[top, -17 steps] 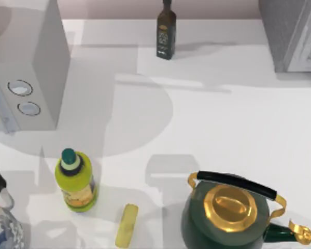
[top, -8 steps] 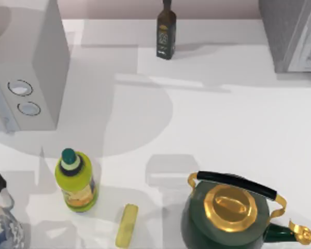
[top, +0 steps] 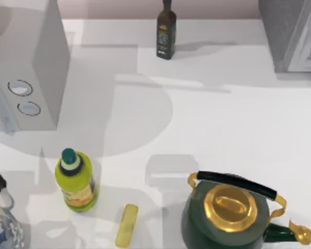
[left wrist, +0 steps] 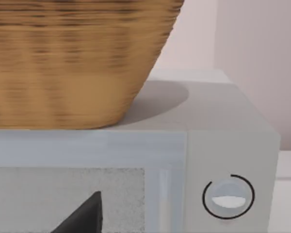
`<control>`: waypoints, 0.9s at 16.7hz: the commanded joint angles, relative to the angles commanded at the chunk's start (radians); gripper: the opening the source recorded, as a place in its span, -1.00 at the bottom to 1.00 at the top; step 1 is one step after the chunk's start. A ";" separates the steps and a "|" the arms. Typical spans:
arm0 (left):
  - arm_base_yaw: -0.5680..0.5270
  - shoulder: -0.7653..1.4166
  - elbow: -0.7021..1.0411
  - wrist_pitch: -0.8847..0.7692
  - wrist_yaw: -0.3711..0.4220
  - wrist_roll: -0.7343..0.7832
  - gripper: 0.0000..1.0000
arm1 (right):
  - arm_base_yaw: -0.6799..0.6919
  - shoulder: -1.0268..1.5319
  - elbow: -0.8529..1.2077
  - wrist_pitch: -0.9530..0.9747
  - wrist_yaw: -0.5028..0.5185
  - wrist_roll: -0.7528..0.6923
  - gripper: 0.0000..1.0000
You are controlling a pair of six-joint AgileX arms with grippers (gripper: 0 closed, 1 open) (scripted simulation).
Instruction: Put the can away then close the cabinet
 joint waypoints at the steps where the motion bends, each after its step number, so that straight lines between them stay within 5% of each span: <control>1: 0.000 0.000 0.000 0.000 0.000 0.000 1.00 | 0.003 -0.013 0.067 -0.080 0.000 0.000 1.00; 6: 0.000 0.000 0.000 0.000 0.000 0.000 1.00 | 0.017 -0.063 0.284 -0.325 0.007 0.006 1.00; 15: 0.000 0.000 0.000 0.000 0.000 0.000 1.00 | 0.039 -0.064 0.305 -0.349 0.039 0.008 1.00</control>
